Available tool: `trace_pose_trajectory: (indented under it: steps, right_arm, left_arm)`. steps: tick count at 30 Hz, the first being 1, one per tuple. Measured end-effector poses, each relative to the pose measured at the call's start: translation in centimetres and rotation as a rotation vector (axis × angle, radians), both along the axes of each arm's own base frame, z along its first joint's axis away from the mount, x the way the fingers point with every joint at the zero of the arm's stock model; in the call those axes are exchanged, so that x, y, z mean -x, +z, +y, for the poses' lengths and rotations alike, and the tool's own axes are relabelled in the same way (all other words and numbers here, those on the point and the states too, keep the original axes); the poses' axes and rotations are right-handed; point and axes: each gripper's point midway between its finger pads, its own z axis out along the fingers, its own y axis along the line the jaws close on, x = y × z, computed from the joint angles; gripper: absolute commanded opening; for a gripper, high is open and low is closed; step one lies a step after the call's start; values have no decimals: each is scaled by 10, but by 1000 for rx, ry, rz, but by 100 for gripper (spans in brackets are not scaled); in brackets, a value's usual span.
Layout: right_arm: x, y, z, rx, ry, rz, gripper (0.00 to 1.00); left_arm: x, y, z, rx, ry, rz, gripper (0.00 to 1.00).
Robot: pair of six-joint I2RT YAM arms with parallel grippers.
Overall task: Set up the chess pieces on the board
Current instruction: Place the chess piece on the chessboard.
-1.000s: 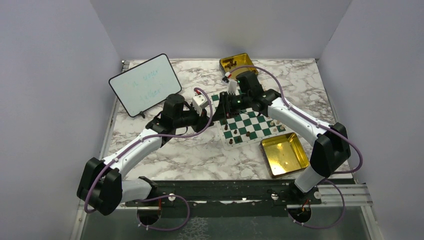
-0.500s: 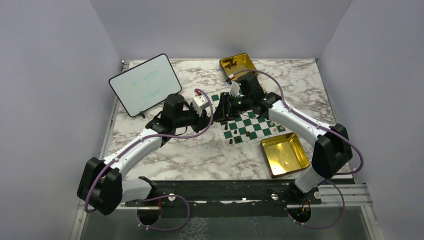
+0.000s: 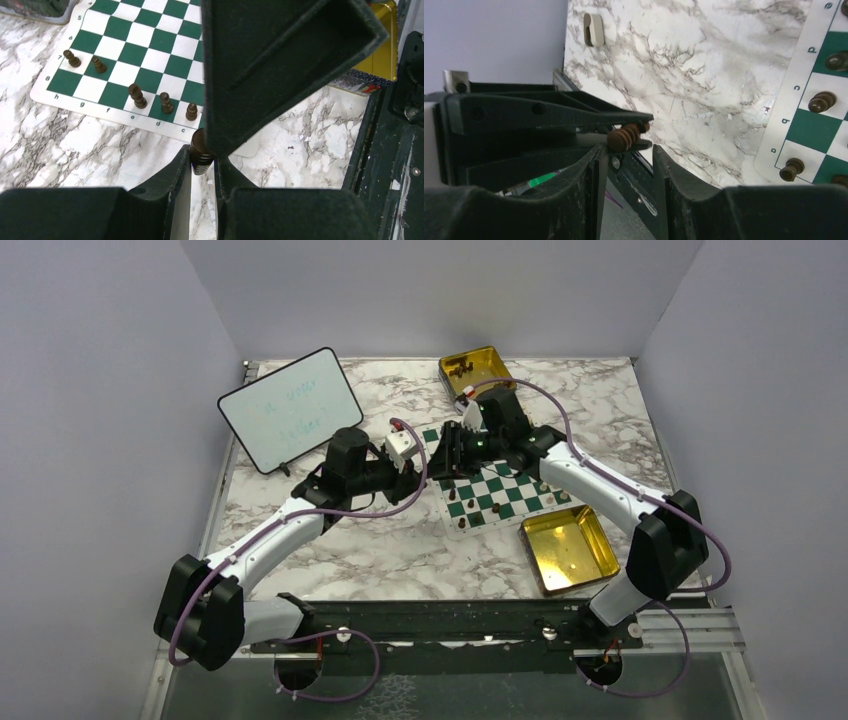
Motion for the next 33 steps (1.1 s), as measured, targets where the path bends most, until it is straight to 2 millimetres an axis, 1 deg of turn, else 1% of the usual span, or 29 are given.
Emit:
trace_pose_trajectory:
  steps: [7,11,15,18,26,28,31,33]
  right_arm:
    - [-12,18,-4,-8,-88,-72,45]
    - [-12,17,-2,-11,-82,-68,45]
    - [-11,8,-1,2,-65,-52,44]
    - [-8,1,2,10,-38,-42,39]
    - [-4,-10,4,44,31,-59,13]
    - [-2,-11,4,48,41,-59,9]
    - [-1,-12,4,52,52,-66,5]
    - [0,-13,4,56,58,-70,4]
  left_arm:
    - [1,9,-6,16,-31,-48,3]
    - [1,9,-6,17,-31,-51,3]
    - [1,9,-6,17,-31,-51,4]
    - [2,7,-6,10,-30,-41,6]
    - [7,-9,-3,-26,-32,17,8]
    - [8,-11,-3,-29,-33,23,9]
    - [9,-12,-3,-35,-34,28,14]
    - [10,-13,-3,-39,-33,32,21]
